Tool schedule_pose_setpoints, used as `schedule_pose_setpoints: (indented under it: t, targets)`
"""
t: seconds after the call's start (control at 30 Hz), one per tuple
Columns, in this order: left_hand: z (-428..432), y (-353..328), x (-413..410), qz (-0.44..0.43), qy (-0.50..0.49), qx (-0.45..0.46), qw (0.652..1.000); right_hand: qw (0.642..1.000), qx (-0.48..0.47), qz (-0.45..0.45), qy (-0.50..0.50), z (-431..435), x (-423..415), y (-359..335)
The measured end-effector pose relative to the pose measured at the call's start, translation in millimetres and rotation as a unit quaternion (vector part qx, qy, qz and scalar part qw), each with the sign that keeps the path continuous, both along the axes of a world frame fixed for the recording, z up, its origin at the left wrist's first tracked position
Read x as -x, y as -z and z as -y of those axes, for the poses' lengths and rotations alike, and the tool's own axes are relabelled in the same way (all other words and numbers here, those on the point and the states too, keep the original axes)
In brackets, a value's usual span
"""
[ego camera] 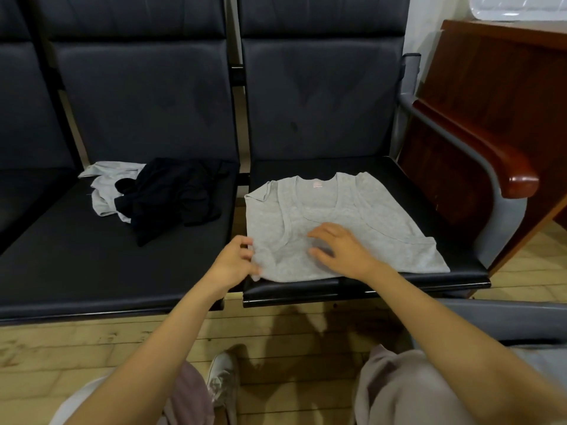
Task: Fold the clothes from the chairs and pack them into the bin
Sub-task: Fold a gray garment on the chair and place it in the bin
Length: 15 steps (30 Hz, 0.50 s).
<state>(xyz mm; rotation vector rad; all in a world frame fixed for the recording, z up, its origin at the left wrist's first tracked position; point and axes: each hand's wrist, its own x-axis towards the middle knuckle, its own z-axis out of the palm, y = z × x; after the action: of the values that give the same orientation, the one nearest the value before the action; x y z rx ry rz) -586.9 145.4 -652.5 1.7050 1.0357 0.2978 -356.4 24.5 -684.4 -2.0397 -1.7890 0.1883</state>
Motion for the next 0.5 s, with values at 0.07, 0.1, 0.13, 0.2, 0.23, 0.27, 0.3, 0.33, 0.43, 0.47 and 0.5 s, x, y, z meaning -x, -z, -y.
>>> schedule_pose_setpoints:
  t: [0.07, 0.1, 0.13, 0.2, 0.23, 0.27, 0.3, 0.33, 0.43, 0.47, 0.5]
  targets:
    - [-2, -10, 2, 0.055, -0.013, 0.006, 0.998, 0.999, 0.041, 0.024, -0.017, -3, 6, 7]
    - [-5, -12, 4, 0.056, -0.024, 0.003, 0.998, 0.997, 0.066, 0.03, -0.015, -2, 6, 10]
    - [-9, -12, 7, 0.03, -0.032, -0.002, 0.999, 0.996, 0.085, 0.027, -0.011, -1, 5, 12]
    - [-12, -10, 13, -0.097, -0.024, -0.028, 0.995, 0.996, 0.092, 0.005, -0.002, 2, 4, 12]
    - [-12, -6, 16, -0.16, -0.017, -0.057, 0.985, 0.996, 0.087, -0.003, -0.001, 3, 4, 11]
    - [-12, -2, 17, -0.198, -0.015, -0.098, 0.975, 0.997, 0.08, -0.007, -0.002, 4, 5, 10]
    - [-10, 1, 15, -0.197, -0.018, -0.144, 0.97, 0.997, 0.072, -0.011, -0.003, 5, 6, 10]
    - [-6, 2, 11, -0.165, -0.02, -0.195, 0.967, 0.998, 0.065, -0.017, -0.003, 5, 6, 9]
    - [13, 5, -9, -0.046, 0.053, -0.343, 0.937, 0.998, 0.037, -0.047, 0.028, 6, 3, 4]
    - [21, 7, -16, -0.042, 0.101, -0.371, 0.922, 0.997, 0.029, -0.05, 0.049, 7, -1, 1]
    - [29, 10, -25, -0.058, 0.147, -0.386, 0.909, 0.996, 0.021, -0.05, 0.076, 9, -6, -2]
